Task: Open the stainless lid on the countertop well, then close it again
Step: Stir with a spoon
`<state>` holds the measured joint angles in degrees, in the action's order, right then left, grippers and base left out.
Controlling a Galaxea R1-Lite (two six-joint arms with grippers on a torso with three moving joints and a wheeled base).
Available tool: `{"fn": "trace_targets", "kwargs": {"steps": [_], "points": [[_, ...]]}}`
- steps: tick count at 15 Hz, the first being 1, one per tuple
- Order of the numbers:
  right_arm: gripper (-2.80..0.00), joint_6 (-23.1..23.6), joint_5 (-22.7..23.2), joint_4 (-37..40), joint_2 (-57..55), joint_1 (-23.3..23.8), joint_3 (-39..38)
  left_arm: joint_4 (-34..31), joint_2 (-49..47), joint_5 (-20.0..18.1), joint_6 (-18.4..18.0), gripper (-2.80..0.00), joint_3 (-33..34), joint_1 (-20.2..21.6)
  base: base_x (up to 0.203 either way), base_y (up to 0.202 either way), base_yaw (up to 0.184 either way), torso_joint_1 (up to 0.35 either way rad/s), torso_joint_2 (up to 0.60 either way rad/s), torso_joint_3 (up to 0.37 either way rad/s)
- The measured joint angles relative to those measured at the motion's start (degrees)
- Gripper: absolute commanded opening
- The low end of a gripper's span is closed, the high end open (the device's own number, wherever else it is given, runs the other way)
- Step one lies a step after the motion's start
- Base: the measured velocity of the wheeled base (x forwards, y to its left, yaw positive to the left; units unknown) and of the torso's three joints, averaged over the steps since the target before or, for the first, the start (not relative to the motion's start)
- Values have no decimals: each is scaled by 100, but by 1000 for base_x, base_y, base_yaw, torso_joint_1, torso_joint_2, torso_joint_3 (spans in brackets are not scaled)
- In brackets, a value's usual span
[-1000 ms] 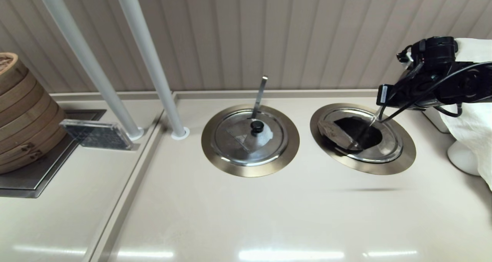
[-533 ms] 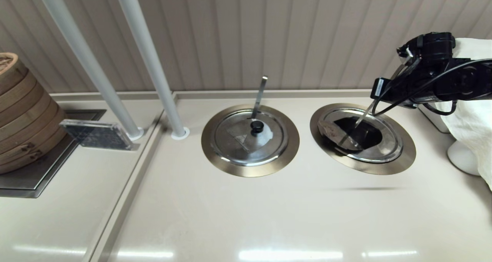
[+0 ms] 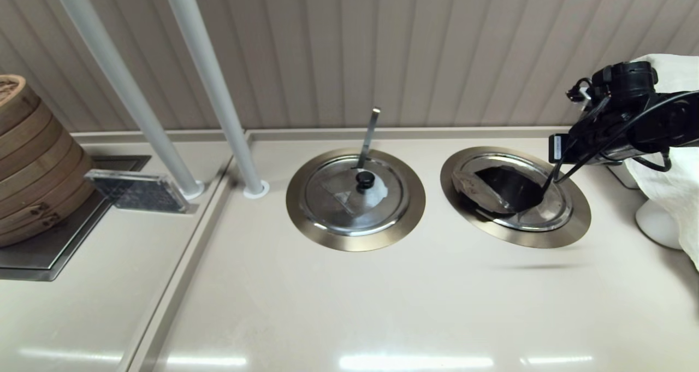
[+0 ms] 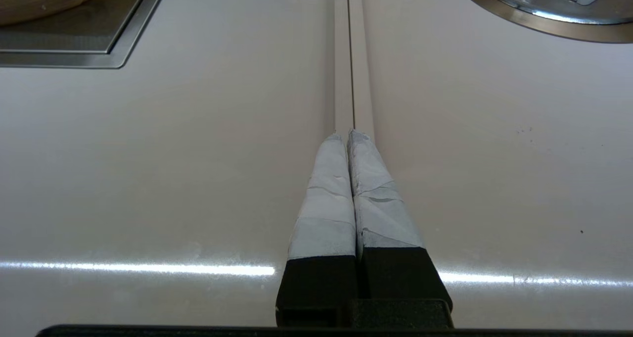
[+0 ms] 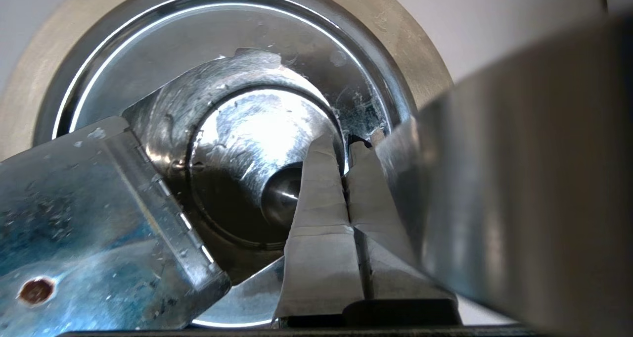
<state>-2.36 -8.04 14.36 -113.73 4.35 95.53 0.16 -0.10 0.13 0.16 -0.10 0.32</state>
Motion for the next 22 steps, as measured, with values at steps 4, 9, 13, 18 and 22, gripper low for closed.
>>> {"fn": "trace_targets", "kwargs": {"steps": [4, 9, 13, 18, 22], "points": [[-280, -573, 119, -396, -206, -151, 141, 0, 0, 2, -2, -280, 0, -1, 0, 0, 0, 0, 0, 0], [-280, -1166, 815, -539, 35, -361, 28, 0, 0, 0, 0, -280, 0, -1, 0, 0, 0, 0, 0, 0], [-280, -679, 853, 241, 240, -286, 13, 0, 0, 2, 0, -280, 0, -1, 0, 0, 0, 0, 0, 0], [-280, -293, 652, 590, 216, -98, 97, -2, 0, 2, -2, -280, 0, -1, 0, 0, 0, 0, 0, 0], [-280, -469, 496, 258, -31, -85, 273, 0, 0, 2, 0, -280, 0, -1, 0, 0, 0, 0, 0, 0]]}}
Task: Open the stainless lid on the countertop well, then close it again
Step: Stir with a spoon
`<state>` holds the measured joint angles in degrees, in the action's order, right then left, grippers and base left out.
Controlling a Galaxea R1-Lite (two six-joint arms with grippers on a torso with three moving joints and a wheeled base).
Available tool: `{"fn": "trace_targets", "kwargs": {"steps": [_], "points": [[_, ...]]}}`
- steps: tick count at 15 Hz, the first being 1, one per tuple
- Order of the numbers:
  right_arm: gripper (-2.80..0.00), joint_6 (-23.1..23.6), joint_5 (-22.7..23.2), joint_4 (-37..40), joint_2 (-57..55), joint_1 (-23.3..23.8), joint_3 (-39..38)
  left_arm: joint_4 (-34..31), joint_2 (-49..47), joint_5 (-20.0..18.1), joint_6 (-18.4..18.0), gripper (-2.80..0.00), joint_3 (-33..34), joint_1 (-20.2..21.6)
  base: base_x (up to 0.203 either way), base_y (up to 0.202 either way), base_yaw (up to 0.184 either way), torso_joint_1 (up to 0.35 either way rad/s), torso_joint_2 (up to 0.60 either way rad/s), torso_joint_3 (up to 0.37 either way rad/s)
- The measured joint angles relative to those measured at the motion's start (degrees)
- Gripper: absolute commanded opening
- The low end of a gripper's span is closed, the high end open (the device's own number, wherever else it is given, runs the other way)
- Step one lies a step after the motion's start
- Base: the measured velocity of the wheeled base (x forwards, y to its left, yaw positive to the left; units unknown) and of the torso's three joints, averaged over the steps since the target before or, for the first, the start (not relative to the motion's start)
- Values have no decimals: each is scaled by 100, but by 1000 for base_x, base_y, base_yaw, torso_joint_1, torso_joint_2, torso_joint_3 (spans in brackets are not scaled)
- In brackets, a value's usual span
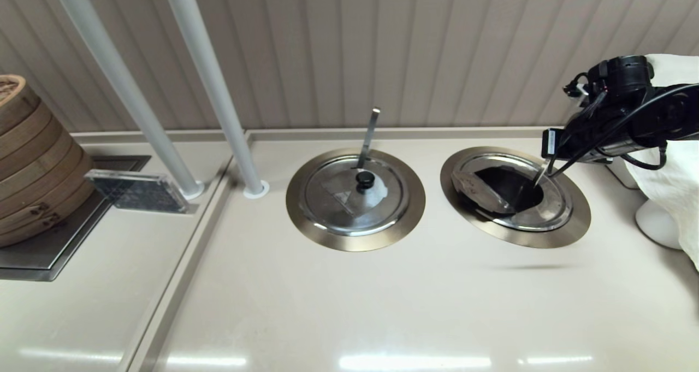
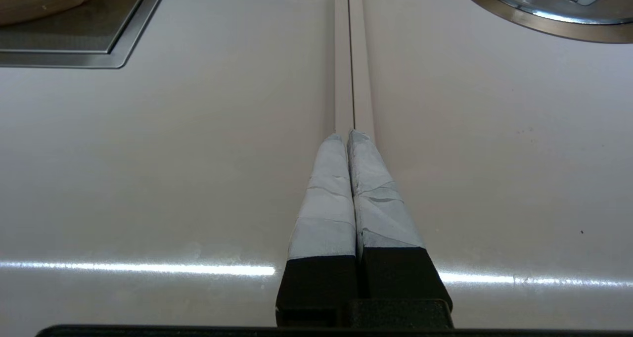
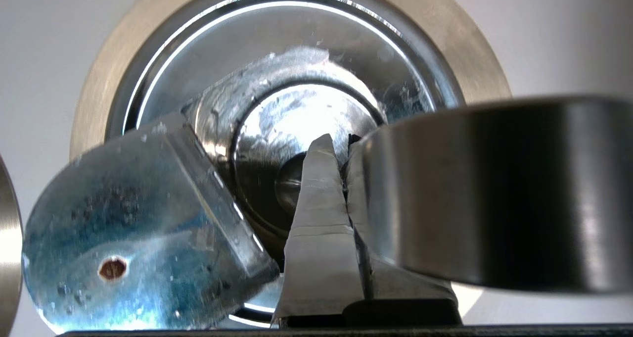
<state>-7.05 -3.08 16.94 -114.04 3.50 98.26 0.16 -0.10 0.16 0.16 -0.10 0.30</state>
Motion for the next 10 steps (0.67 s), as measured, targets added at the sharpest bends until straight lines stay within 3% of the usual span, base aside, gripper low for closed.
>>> {"fn": "trace_targets", "kwargs": {"steps": [4, 10], "points": [[-280, -542, 13, -579, -176, -142, 19, 0, 0, 0, 0, -280, 0, 0, 0, 0, 0, 0, 0, 0], [-280, -640, 4, -885, -329, -240, -14, 0, 0, 0, 0, -280, 0, 2, 0, 0, 0, 0, 0, 0]]}}
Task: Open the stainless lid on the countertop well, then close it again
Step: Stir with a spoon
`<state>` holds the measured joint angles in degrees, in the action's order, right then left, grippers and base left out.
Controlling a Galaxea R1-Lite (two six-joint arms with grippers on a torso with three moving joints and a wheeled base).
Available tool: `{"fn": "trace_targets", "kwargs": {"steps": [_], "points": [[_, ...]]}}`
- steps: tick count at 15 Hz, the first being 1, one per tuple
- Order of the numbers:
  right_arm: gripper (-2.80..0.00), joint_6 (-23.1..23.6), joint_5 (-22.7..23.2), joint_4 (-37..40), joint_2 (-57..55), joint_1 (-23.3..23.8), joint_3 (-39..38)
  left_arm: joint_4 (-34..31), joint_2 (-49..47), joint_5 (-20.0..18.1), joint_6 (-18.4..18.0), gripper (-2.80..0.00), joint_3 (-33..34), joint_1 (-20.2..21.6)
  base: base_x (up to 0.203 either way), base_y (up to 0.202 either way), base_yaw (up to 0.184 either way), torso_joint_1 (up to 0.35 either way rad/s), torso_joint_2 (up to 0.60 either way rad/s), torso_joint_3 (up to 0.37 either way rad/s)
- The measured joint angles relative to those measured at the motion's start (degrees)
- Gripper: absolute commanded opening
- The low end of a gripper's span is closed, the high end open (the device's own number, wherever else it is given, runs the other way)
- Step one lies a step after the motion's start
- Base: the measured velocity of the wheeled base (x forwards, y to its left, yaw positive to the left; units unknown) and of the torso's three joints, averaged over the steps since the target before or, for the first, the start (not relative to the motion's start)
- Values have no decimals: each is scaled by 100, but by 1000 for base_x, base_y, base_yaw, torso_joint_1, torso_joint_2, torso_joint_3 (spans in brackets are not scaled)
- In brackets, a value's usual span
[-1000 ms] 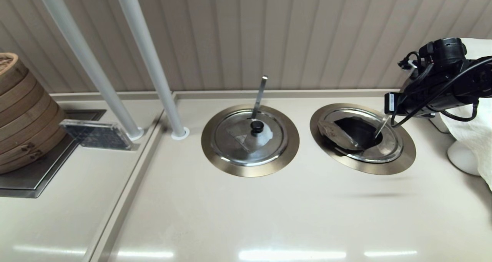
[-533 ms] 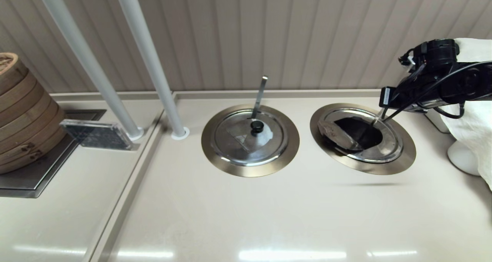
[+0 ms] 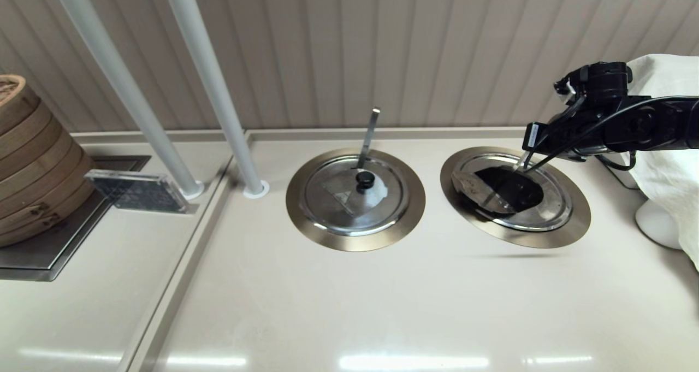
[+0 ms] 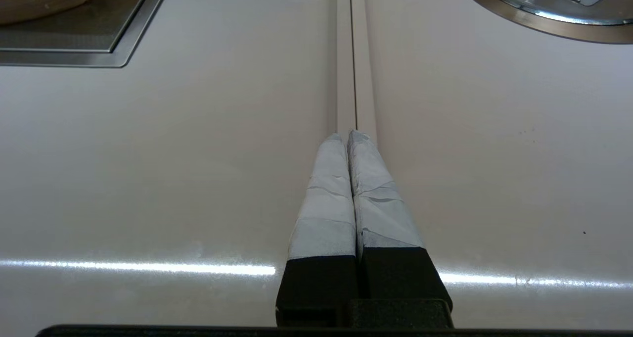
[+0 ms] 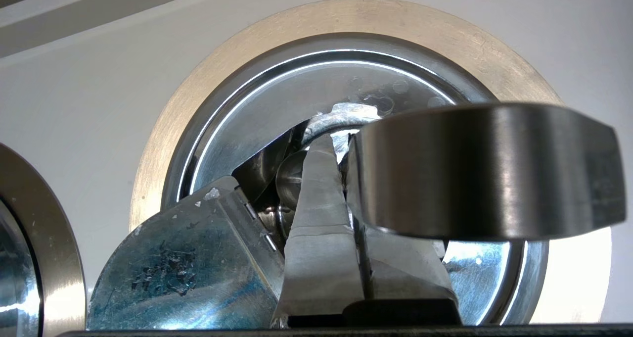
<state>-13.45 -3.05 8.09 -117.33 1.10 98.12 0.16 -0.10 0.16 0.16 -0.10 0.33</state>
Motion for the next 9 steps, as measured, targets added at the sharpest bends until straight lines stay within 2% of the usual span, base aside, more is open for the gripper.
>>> {"fn": "trace_targets", "kwargs": {"steps": [1, 2, 9], "points": [[-280, -6, 0, 2, -11, 16, 20, -2, 0, 0, 0, -280, 0, -2, 0, 0, 0, 0, 0, 0], [0, -14, 0, 0, -18, 24, 26, 0, 0, -2, -2, -280, 0, -2, 0, 0, 0, 0, 0, 0], [0, -90, -6, -5, -42, 33, 55, -2, 0, 0, 0, -280, 0, 0, 0, 0, 0, 0, 0, 0]]}}
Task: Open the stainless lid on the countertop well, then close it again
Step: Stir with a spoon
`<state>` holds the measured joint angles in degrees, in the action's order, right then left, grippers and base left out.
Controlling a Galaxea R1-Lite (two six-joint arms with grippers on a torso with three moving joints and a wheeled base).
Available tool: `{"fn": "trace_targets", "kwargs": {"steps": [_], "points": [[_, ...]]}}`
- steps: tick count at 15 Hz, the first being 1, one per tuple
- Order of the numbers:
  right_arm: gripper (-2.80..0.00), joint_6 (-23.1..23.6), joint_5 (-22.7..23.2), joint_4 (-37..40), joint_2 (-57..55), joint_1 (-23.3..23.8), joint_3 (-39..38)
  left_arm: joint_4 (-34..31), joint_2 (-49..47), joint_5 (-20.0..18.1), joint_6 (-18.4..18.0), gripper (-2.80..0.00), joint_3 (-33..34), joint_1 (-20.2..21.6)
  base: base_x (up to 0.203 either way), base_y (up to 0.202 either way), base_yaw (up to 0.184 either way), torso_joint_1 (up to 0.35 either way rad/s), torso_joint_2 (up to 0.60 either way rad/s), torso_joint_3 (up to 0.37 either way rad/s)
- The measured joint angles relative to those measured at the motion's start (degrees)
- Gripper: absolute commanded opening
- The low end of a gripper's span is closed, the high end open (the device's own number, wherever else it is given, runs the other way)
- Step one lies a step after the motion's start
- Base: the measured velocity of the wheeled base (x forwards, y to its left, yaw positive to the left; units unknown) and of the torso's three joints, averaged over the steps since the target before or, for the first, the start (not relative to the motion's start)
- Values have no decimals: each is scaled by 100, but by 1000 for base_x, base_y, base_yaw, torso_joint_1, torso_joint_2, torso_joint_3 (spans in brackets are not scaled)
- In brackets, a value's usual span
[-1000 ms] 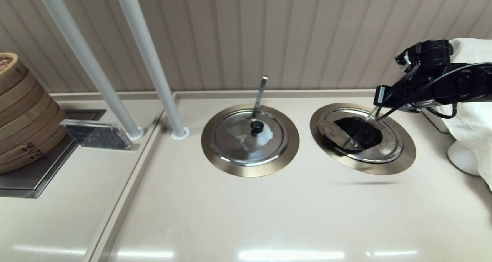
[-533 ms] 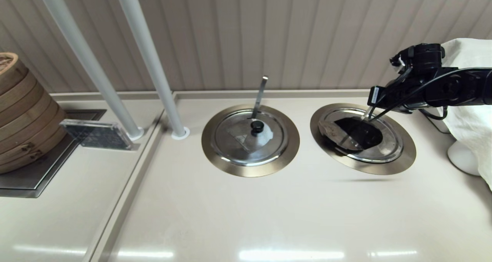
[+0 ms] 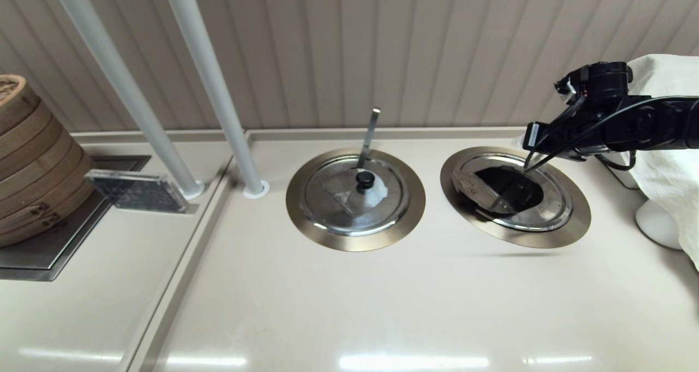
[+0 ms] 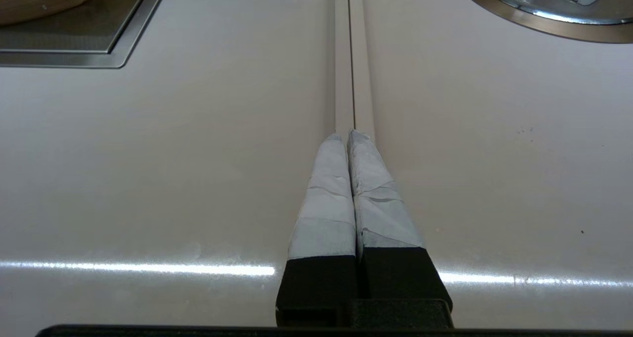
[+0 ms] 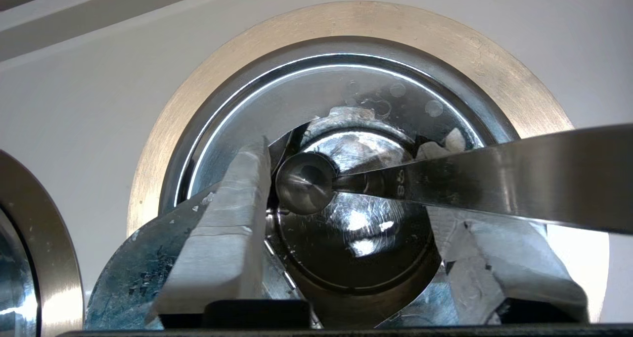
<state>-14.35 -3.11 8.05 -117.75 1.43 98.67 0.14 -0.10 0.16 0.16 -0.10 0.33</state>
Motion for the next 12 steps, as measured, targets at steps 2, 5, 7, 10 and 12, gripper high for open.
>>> {"fn": "trace_targets", "kwargs": {"steps": [2, 5, 7, 10, 12], "points": [[0, 6, -140, 4, -22, -16, 0, 2, 0, 0, 0, -280, 0, 0, 0, 0, 0, 0, 0, 0], [0, 181, -663, 282, -126, -115, 42, 1, 0, -1, -1, -280, 0, -2, 0, 0, 0, 0, 0, 0], [0, 286, -871, 579, -228, -147, 150, 2, 0, 0, 0, -280, 0, -2, 0, 0, 0, 0, 0, 0], [0, 291, -882, 672, -267, -158, 227, 2, 0, 0, 0, -280, 0, -2, 0, 0, 0, 0, 0, 0], [0, 280, -879, 669, -345, -158, 359, 2, 0, 0, 0, -280, 0, -2, 0, 0, 0, 0, 0, 0]]}}
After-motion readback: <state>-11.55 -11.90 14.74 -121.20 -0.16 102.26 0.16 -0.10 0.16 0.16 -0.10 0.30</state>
